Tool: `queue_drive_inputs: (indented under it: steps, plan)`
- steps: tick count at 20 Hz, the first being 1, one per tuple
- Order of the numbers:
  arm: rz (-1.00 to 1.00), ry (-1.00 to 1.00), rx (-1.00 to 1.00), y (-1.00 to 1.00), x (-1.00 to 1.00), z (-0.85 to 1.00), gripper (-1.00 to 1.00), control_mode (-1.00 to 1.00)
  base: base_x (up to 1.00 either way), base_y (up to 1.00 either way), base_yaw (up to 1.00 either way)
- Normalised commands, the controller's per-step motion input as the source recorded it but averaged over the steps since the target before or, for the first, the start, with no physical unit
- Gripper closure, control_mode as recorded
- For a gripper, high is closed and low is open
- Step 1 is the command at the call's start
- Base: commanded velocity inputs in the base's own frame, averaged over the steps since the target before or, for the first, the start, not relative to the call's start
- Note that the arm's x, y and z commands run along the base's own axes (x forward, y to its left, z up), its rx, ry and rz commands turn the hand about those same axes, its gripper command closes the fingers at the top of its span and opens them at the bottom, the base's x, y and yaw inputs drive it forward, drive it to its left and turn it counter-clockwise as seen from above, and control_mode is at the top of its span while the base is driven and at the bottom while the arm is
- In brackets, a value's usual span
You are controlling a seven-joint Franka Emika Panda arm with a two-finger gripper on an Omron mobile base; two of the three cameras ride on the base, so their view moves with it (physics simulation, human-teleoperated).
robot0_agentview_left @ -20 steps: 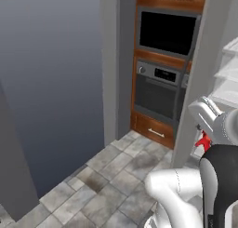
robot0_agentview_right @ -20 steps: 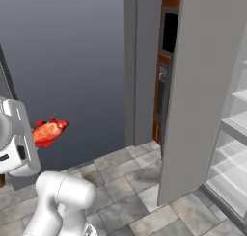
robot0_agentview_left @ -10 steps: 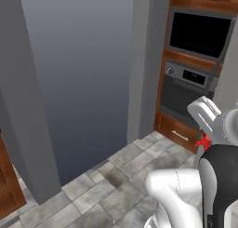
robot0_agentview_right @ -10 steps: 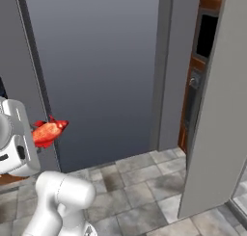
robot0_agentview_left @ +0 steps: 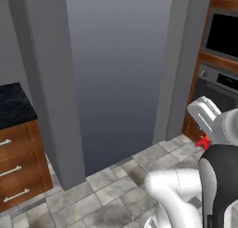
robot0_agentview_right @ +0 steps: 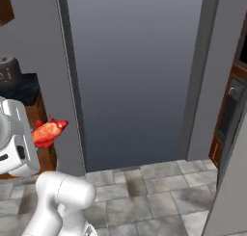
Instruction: Retrieve the fish from the fridge and place it on the saucepan with marinade on the stove.
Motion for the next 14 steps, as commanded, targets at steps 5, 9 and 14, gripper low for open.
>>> queue_drive_inputs:
  steps: [5,9,14]
  plan:
    - [0.00,0.00,0.00,0.00,0.00,0.00,1.00,1.00,0.00,0.74,0.33]
    - [0.00,0.00,0.00,0.00,0.00,0.00,1.00,1.00,0.04,0.91,0.30]
    - [0.00,0.00,0.00,0.00,0.00,0.00,1.00,1.00,0.21,1.00,0.25]
